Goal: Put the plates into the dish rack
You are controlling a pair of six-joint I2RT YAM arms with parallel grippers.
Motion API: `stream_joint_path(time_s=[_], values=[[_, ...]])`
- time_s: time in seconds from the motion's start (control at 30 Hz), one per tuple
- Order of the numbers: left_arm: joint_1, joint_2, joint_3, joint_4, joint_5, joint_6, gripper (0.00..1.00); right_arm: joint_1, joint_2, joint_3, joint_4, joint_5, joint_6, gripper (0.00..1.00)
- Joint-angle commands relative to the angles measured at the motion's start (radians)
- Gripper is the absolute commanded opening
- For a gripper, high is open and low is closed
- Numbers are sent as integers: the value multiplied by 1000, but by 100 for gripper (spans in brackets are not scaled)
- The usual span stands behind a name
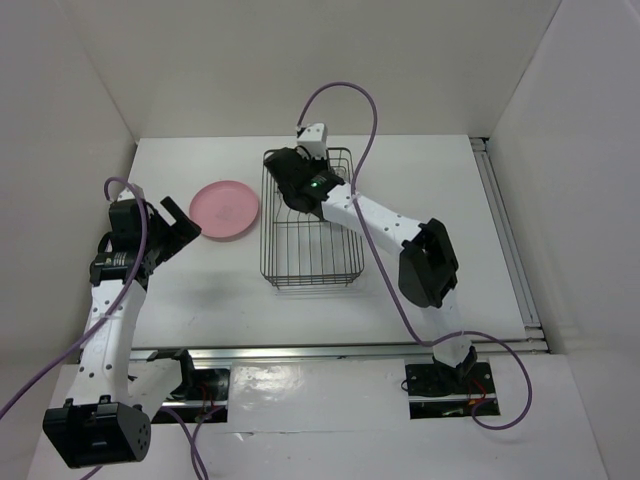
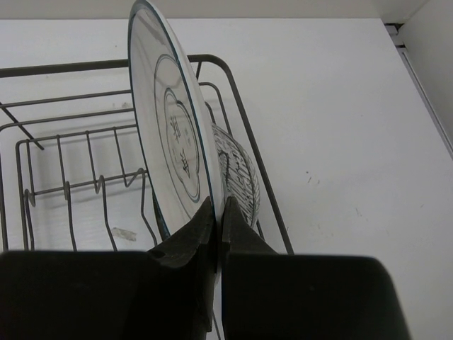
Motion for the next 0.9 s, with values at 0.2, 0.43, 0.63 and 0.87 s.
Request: stream_joint_path(time_s=[0.2, 0.43, 0.63, 0.87], values=[[5, -20, -4, 40, 5, 10, 100, -5, 27, 20, -1, 7, 55, 0], [5, -20, -4, 40, 5, 10, 100, -5, 38, -9, -1, -3, 95, 5], [5, -20, -13, 40, 5, 10, 100, -5, 67, 3, -32, -22, 126, 15], [5, -20, -13, 40, 5, 10, 100, -5, 96, 12, -41, -32, 135, 20]])
